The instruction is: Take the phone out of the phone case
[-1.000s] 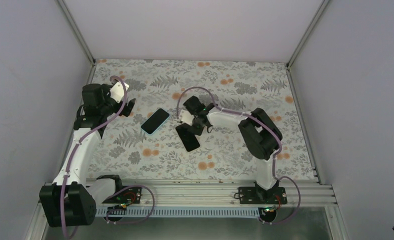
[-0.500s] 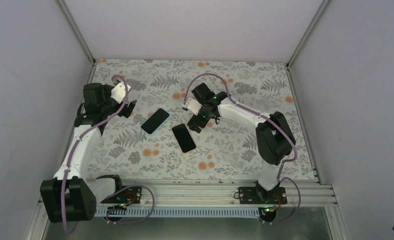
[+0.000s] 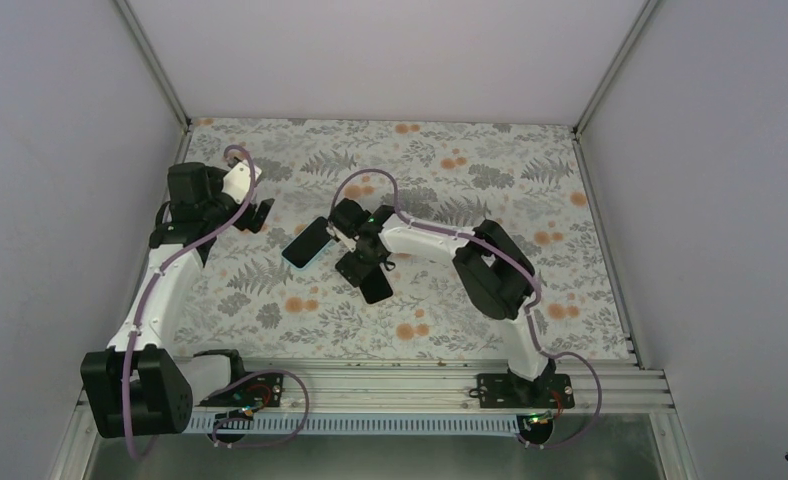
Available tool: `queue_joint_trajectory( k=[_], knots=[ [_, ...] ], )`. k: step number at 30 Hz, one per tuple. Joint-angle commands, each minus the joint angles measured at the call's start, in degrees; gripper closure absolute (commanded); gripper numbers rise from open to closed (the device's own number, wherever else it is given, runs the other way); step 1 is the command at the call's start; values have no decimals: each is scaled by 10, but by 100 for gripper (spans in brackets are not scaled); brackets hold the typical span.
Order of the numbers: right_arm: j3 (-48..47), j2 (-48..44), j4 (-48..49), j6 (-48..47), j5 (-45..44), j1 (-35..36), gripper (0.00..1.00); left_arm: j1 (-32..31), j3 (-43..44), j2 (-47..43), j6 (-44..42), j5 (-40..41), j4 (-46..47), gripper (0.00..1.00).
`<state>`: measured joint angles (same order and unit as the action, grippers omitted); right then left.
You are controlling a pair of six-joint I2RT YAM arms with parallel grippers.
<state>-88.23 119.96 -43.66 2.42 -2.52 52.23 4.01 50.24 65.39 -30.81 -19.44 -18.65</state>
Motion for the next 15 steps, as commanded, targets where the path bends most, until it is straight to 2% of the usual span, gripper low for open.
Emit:
queue_joint_trajectory(
  k=[1,11,15],
  knots=[
    [-19,18,10,72,-93,20,0,3,-11,-15,3,17,-4,0],
    [29,5,20,57,-138,16,0,3,1,3,17,-4,-3,0],
    [53,-9,15,53,-81,-14,0,3,5,10,17,-14,-6,0]
  ],
)
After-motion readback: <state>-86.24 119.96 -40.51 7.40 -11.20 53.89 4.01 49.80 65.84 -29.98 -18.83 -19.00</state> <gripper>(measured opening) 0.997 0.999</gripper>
